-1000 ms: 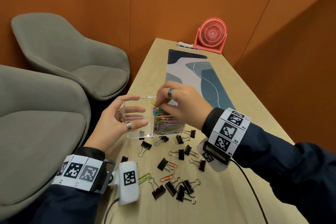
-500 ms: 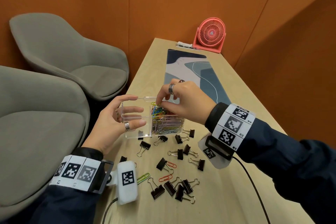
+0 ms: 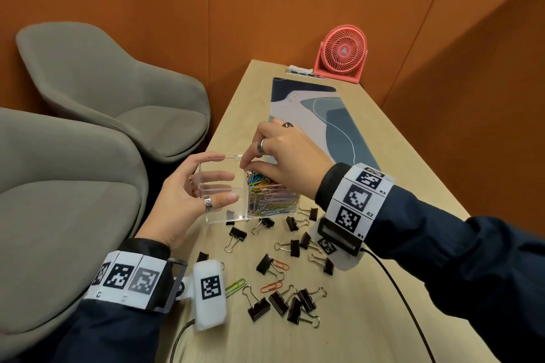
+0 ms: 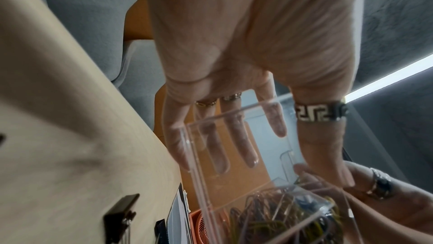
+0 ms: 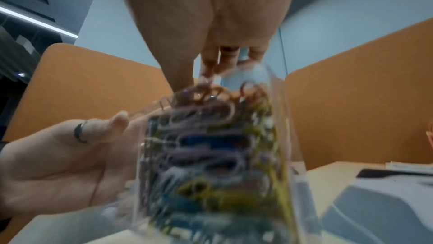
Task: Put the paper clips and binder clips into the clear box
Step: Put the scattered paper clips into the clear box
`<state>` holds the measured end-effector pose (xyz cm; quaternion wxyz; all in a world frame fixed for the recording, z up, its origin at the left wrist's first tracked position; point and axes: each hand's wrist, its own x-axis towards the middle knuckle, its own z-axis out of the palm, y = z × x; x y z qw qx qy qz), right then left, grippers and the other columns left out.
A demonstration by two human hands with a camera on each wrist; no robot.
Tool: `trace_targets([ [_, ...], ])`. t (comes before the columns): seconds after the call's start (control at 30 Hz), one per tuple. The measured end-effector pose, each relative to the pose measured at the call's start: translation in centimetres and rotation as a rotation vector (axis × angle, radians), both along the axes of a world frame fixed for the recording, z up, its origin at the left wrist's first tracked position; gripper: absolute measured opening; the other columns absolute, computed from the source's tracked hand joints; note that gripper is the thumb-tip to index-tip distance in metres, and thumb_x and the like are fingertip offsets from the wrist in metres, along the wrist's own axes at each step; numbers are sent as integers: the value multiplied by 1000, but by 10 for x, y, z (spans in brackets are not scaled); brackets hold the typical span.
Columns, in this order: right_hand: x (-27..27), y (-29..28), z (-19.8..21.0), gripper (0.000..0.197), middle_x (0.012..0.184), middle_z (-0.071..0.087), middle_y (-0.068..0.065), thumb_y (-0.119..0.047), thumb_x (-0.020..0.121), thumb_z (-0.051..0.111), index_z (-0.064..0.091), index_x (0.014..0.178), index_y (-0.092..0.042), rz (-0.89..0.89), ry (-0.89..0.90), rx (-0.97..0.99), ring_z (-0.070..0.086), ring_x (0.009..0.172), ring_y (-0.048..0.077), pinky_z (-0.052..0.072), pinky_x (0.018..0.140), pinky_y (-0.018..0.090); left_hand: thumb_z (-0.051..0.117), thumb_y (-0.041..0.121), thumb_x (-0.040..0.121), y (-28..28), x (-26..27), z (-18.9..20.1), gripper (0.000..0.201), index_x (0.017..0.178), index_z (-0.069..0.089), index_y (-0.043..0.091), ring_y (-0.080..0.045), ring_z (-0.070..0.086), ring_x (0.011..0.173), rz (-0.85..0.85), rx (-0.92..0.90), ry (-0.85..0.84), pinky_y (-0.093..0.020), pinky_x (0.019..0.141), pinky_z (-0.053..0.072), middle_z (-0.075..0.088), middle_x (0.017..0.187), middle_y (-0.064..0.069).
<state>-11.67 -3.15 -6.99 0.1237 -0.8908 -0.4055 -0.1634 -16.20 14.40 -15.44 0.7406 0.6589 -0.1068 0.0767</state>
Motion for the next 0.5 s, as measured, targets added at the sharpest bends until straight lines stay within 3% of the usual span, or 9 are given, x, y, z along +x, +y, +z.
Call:
trace_targets([
  [0.17, 0, 0, -4, 13, 91, 57, 2, -29, 85, 64, 74, 93, -27, -54, 64, 41, 44, 89, 17, 39, 86, 45, 90, 57, 28, 1, -1, 1, 80, 102, 63, 42, -18, 71, 88, 25, -8, 15, -30, 71, 59, 73, 100, 0],
  [0.27, -1, -4, -6, 17, 94, 56, -1, -31, 86, 63, 71, 100, -27, -58, 116, 109, 40, 86, 8, 39, 87, 36, 90, 55, 30, 2, -1, 2, 80, 104, 62, 42, -17, 71, 90, 36, -1, 24, -32, 72, 59, 73, 101, 1],
  [0.33, -4, -10, -5, 15, 89, 53, -6, -33, 88, 61, 65, 100, -26, -81, 147, 227, 41, 76, -2, 36, 76, 22, 90, 46, 34, 3, -1, 2, 78, 106, 61, 39, -17, 71, 91, 59, 8, 28, -34, 73, 59, 73, 101, 1],
  [0.4, -11, -20, -3, 10, 79, 51, -8, -33, 90, 57, 55, 90, -23, -129, 193, 338, 41, 64, -2, 31, 62, 12, 88, 31, 45, 4, 0, 0, 68, 106, 60, 38, -17, 70, 92, 97, 7, 38, -36, 75, 58, 73, 101, 1],
  [0.5, -23, -38, -11, 19, 63, 45, -10, -35, 93, 52, 47, 78, -24, -204, 292, 319, 39, 54, 4, 34, 54, 13, 84, 19, 54, 4, 2, -2, 60, 106, 60, 39, -17, 70, 92, 145, 1, 48, -37, 76, 56, 73, 101, -2],
])
